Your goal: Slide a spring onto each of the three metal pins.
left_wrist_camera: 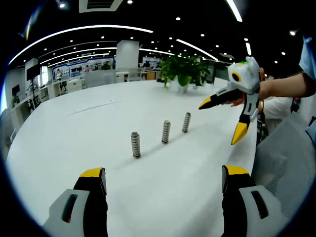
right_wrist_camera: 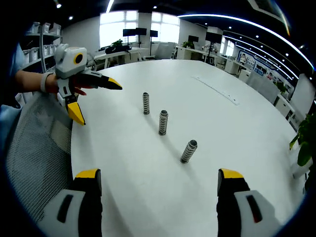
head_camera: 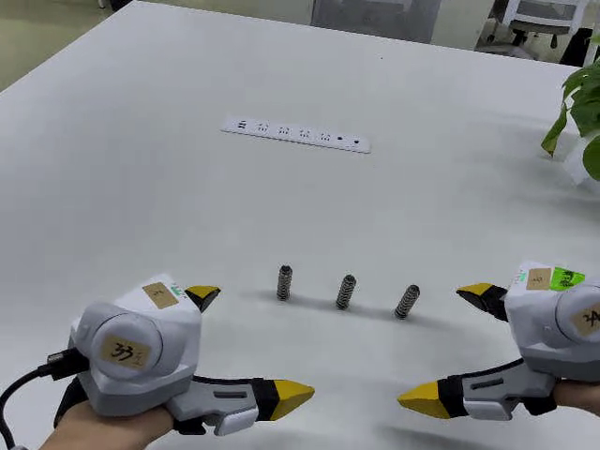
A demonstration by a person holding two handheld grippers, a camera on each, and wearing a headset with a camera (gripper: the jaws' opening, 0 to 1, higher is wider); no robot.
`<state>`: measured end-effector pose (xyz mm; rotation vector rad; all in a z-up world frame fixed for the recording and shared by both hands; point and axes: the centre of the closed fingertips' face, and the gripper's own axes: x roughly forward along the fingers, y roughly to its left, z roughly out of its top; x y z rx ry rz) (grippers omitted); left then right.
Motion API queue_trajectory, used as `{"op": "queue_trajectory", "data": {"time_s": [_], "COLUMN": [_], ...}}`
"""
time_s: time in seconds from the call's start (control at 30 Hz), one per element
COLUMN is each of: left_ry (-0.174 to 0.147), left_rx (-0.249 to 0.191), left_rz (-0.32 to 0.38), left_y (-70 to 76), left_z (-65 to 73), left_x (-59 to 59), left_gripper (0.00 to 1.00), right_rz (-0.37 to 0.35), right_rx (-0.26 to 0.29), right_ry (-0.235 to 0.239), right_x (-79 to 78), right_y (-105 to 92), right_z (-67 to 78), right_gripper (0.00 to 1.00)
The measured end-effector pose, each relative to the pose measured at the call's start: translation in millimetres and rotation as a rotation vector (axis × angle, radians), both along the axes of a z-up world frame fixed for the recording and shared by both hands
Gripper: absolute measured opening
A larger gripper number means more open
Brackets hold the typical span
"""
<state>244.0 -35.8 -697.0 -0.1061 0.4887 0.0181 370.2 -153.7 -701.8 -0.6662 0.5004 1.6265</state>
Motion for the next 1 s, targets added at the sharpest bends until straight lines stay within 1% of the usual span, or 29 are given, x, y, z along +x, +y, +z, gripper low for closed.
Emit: {"op": "queue_trajectory", "data": {"time_s": [0.03,0.07,0.1,0.17,0.27,0.3,0.37,0.47,0.5,0.57,0.6,0.7,0.77,0.83,0.87,0.93,1.0], "left_ry": [-0.004,-0.005,-0.004,-0.004,-0.011,-0.011,-0.006,0.000,0.005,0.013,0.015,0.015,0.005,0.000,0.002,0.016,0.015], "left_rx": [0.002,0.002,0.003,-0.002,-0.002,-0.001,0.009,0.011,0.017,0.026,0.033,0.036,0.025,0.023,0.021,0.021,0.021], "left_rz": [0.003,0.004,0.007,0.013,0.019,0.019,0.017,0.014,0.014,0.021,0.029,0.043,0.053,0.059,0.059,0.053,0.055], "left_y": [1.1,1.6,2.6,3.4,3.9,3.4,3.4,2.5,2.6,4.8,6.7,10.7,13.1,14.2,14.8,13.0,12.6], "left_z": [0.2,0.2,-0.5,-0.2,1.6,2.1,1.1,-0.5,-1.5,-2.7,-2.7,-3.2,-1.5,-1.2,-2.5,-5.3,-4.7], "left_x": [0.1,0.1,0.1,-0.2,0.2,0.3,0.2,0.0,-0.6,-2.1,-2.9,-4.0,-5.0,-4.3,-3.4,-3.7,-3.8], "left_gripper": [0.99,0.99,0.99,0.99,0.99,0.99,0.99,0.99,0.99,0.99,0.99,0.99,0.99,0.98,0.98,0.98,0.98], "right_rz": [-0.015,-0.024,-0.050,-0.073,-0.104,-0.123,-0.145,-0.183,-0.203,-0.213,-0.236,-0.293,-0.298,-0.296,-0.294,-0.294,-0.296], "right_rx": [0.021,0.029,0.053,0.088,0.094,0.105,0.124,0.148,0.168,0.187,0.215,0.261,0.262,0.266,0.268,0.278,0.287], "right_ry": [0.009,0.006,-0.002,-0.014,-0.034,-0.036,-0.032,-0.047,-0.063,-0.072,-0.079,-0.073,-0.080,-0.078,-0.076,-0.083,-0.108], "right_x": [-5.2,-5.9,-6.1,-11.6,-13.2,-12.7,-16.7,-14.2,-11.7,-10.6,-6.8,-2.4,-2.8,-3.7,-6.2,-9.4,-10.0], "right_y": [-3.1,-6.3,-8.6,-13.1,-23.4,-25.1,-29.6,-34.0,-33.8,-32.3,-29.7,-26.8,-26.5,-26.3,-26.9,-30.6,-34.4], "right_z": [4.1,4.8,7.3,11.8,10.4,11.7,15.3,19.4,22.3,25.2,29.2,35.4,35.4,35.0,35.3,36.5,36.9], "right_gripper": [0.99,0.99,0.99,0.99,0.99,0.99,0.99,0.99,0.99,0.99,0.99,0.99,0.99,0.99,0.98,0.98,0.98]}}
